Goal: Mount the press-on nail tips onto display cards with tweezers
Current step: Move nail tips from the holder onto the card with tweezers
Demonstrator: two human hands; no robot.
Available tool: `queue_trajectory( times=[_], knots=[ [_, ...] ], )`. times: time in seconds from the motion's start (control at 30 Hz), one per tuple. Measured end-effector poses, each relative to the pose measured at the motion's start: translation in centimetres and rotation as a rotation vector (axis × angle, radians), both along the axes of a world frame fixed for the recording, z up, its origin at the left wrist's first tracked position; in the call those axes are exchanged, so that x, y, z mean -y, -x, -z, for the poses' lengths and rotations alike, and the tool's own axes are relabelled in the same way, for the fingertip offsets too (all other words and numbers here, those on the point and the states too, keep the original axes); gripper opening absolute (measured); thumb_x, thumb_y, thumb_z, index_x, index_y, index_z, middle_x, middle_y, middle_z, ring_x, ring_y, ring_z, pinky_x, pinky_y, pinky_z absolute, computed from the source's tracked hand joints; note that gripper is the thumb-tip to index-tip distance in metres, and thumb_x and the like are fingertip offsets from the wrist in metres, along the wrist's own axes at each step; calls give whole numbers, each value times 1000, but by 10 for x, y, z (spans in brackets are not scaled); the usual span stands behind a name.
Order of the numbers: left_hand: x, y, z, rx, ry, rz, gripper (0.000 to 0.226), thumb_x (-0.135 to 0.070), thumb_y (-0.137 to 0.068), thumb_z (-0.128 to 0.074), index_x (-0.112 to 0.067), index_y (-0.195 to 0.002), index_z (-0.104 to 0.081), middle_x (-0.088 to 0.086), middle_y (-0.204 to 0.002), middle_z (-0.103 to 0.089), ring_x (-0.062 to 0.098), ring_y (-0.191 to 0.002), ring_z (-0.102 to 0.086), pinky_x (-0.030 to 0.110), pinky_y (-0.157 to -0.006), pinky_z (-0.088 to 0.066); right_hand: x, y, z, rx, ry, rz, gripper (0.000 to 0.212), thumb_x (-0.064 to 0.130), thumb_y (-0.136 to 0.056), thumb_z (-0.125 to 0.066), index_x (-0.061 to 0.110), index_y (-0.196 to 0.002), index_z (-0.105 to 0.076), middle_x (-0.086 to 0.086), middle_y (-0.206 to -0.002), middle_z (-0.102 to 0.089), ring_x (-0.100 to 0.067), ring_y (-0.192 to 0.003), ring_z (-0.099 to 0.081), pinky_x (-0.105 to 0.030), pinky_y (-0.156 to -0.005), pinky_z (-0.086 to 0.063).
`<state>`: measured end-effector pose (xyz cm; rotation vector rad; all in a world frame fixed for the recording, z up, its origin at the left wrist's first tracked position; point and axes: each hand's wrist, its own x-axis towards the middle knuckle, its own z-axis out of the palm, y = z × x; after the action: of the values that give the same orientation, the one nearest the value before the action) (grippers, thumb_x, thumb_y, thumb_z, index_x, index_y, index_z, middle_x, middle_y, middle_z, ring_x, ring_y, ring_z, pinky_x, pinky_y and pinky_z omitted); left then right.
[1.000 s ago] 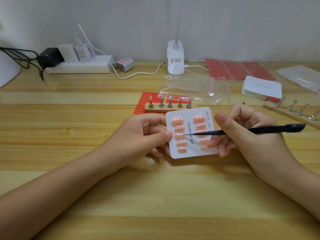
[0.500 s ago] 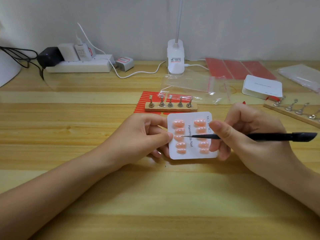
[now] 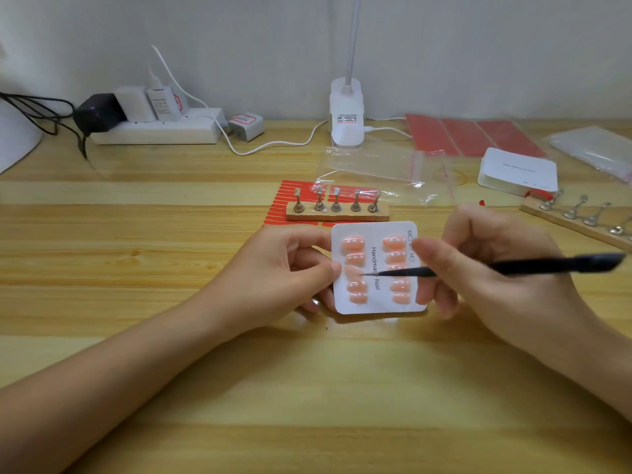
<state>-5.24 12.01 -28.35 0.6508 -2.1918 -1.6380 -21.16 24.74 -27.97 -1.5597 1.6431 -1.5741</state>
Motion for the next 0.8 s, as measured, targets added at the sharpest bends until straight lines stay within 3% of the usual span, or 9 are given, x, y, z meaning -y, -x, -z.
queue_trajectory(
  times=[0.1,0.27,0.5,0.8],
  knots=[
    [1,1,0,-1,-3,14,36,2,-87,-54,-31,-80,-68,3,-66,-70,6,-55,-64,15,-45,-46,4,5,0,302,-85,21,31,31,-72,-60,8,-61,-42,-14,-49,-61,-13,-31,-47,-13,-37,-38],
    [1,1,0,-1,2,20,32,1,-88,-54,-29,-86,-66,2,-67,-71,6,-55,-64,15,-45,-46,8,9,3,540,-159,-19,29,31,-67,-62,12,-60,-42,-12,-46,-57,-11,-30,-42,-12,-35,-36],
    [1,2,0,-1,21,6,37,3,-87,-54,-31,-81,-68,3,-65,-71,6,-53,-64,15,-44,-46,8,10,0,615,-185,-86,21,34,-62,-64,21,-50,-51,-11,-44,-56,-9,-28,-43,-10,-33,-36],
    [1,1,0,4,21,14,36,3,-87,-54,-31,-84,-67,2,-66,-70,5,-53,-62,15,-44,-45,9,15,0,611,-212,-57,24,29,-68,-61,19,-50,-49,-10,-43,-55,-8,-28,-42,-10,-32,-34]
  ],
)
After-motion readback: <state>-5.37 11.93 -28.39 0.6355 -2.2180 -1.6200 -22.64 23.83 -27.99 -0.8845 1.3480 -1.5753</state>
